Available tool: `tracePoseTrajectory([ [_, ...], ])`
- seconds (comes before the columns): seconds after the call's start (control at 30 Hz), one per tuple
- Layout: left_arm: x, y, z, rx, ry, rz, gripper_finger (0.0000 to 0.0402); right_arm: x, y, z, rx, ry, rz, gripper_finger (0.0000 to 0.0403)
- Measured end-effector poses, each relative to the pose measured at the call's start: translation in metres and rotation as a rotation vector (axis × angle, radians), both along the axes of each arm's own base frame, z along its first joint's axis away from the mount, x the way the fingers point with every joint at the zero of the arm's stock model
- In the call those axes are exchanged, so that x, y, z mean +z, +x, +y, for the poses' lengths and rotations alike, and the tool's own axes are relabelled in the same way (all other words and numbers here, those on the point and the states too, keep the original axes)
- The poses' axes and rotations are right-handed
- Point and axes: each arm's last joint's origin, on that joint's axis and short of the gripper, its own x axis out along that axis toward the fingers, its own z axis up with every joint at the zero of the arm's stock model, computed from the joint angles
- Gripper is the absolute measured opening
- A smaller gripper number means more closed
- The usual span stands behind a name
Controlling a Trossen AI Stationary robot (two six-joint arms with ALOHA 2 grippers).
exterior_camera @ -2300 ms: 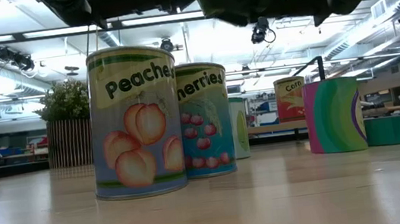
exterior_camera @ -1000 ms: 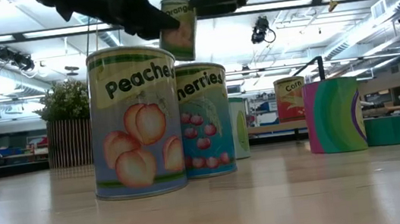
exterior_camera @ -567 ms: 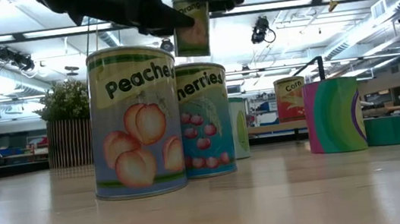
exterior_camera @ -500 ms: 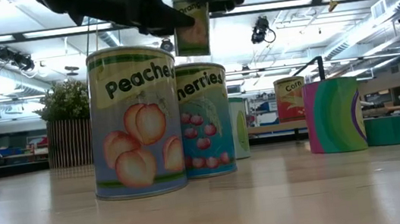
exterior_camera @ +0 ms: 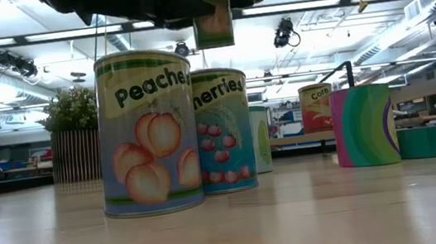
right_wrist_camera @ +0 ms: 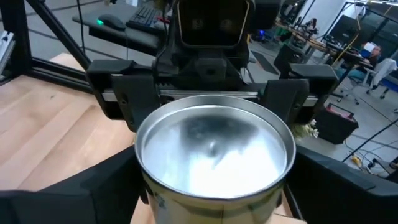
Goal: Pick and place cans onto a shelf
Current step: Put the canned oranges on the shelf
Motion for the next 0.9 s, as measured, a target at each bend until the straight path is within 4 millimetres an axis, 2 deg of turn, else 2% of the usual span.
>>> tracePoseTrajectory([
  [0.23, -0.0002, -0.0001, 0.0003, 0.003, -0.001, 0.002, 0.0314, -0.0001, 0.0, 0.0, 0.005, 0.001, 0.001, 0.0321],
  [0.8, -0.0006, -0.0002, 0.0008, 0.033, -0.02, 0.005, 0.0317, -0.0008, -0.0001, 0.0003, 0.018, 0.005, 0.007, 0.0327],
  [0.9, -0.0006, 0.0, -0.0007, 0.039, -0.041, 0.002, 0.0339, -0.0007, -0.0001, 0.0004, 0.019, 0.009, 0.006, 0.0328],
])
